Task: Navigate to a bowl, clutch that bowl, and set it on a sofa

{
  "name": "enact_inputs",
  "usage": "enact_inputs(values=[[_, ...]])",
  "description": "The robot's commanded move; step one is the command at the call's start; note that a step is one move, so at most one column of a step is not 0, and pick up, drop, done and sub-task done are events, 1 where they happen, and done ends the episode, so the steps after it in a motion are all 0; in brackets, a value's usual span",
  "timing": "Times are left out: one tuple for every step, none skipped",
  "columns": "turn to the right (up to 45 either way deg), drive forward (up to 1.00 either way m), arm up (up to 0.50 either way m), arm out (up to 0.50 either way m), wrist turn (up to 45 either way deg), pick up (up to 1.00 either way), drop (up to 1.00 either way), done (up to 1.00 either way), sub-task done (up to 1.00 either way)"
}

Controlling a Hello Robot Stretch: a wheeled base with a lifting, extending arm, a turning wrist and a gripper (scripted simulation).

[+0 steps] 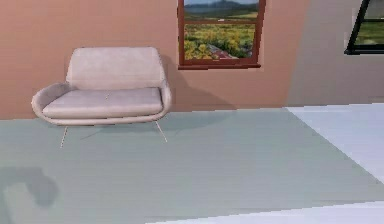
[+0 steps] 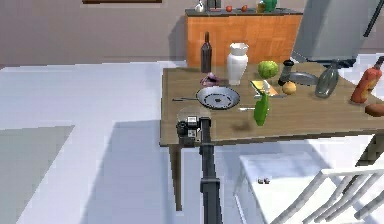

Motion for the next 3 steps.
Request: enact_inputs(values=[[0.0,0.0,0.0,0.0,0.0,1.0,0.0,0.0,0.0],[0.0,0.0,0.1,0.0,0.0,0.0,0.0,0.0,0.0],[0.0,0.0,0.22,0.0,0.0,0.0,0.0,0.0,0.0]])
